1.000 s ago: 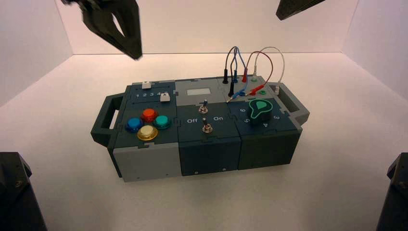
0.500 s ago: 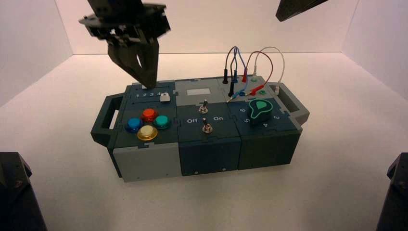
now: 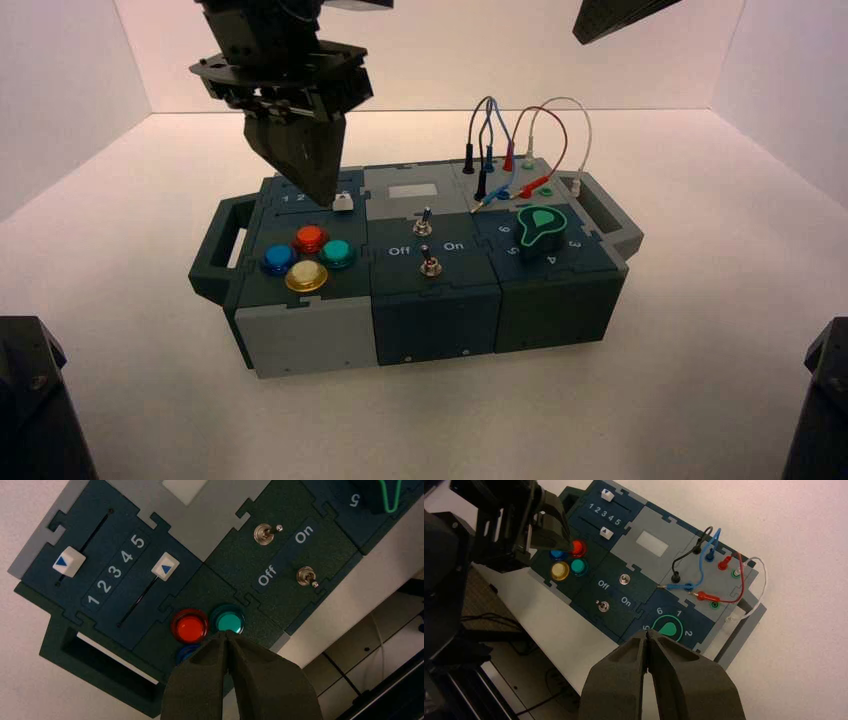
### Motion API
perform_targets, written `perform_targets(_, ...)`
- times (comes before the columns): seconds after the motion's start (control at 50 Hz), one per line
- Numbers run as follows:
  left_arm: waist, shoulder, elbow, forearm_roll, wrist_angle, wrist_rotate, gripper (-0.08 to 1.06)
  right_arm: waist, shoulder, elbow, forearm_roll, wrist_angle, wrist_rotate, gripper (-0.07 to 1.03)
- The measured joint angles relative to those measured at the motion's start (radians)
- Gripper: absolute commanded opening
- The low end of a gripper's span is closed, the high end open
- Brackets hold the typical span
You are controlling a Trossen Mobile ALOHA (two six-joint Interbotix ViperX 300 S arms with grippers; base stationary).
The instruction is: Push the green button with the left gripper.
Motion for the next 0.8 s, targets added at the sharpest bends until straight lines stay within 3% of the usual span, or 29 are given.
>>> perform_targets(0.8,-0.002,0.133,-0.017,0.003,-0.006,0.005,-0.03,0.0,-0.005,0.003,0.0,-0.014,0.0,-0.02)
